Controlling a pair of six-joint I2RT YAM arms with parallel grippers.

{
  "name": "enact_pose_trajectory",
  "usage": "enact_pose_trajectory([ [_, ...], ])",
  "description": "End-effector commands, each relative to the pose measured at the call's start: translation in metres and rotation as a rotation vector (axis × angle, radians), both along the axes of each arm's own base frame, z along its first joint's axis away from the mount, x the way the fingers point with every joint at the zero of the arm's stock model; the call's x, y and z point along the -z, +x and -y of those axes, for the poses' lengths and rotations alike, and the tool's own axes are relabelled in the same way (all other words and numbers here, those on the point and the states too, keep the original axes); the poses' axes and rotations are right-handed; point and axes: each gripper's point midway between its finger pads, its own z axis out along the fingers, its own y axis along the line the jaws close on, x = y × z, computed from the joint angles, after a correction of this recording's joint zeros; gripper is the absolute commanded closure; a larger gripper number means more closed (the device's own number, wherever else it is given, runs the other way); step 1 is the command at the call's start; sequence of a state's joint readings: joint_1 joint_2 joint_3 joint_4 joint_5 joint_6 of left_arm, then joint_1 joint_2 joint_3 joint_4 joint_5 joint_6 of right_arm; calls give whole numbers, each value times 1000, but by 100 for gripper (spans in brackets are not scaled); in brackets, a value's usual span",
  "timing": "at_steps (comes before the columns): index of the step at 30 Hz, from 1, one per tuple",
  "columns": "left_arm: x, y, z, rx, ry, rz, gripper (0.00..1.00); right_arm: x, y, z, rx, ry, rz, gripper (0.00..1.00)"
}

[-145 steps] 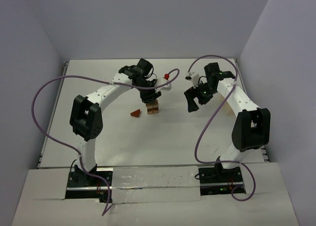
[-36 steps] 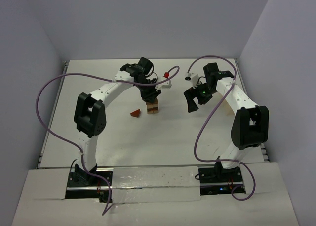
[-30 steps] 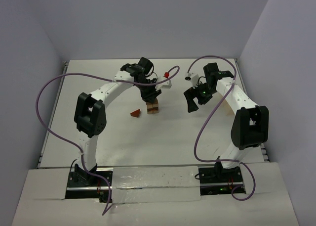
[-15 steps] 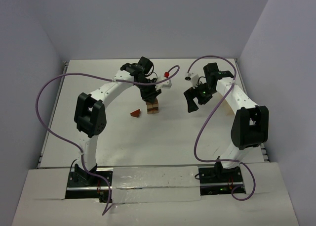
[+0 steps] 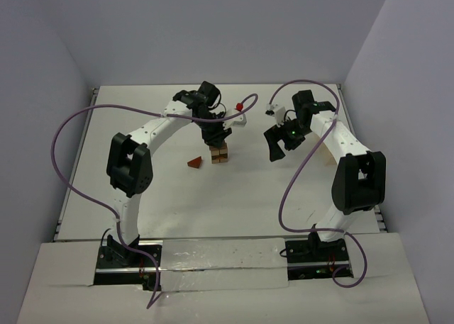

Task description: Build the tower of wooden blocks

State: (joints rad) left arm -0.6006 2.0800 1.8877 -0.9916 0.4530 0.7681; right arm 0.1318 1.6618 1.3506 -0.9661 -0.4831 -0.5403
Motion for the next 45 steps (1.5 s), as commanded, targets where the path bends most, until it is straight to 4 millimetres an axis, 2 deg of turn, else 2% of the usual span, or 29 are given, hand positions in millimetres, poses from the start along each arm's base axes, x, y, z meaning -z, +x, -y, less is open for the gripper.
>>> enact_pose_trajectory([
  [1, -11, 4, 10, 18, -43, 8, 66, -9, 7, 0, -5, 12, 18, 0],
  [29, -8, 1, 14, 26, -38, 0, 65, -8, 7, 0, -4, 10, 16, 0],
  [37, -7, -2, 14, 40, -37, -9, 58, -8, 7, 1, -4, 7, 15, 0],
  [45, -11, -2, 14, 38, -44, -2, 60, -8, 8, 0, -4, 8, 15, 0],
])
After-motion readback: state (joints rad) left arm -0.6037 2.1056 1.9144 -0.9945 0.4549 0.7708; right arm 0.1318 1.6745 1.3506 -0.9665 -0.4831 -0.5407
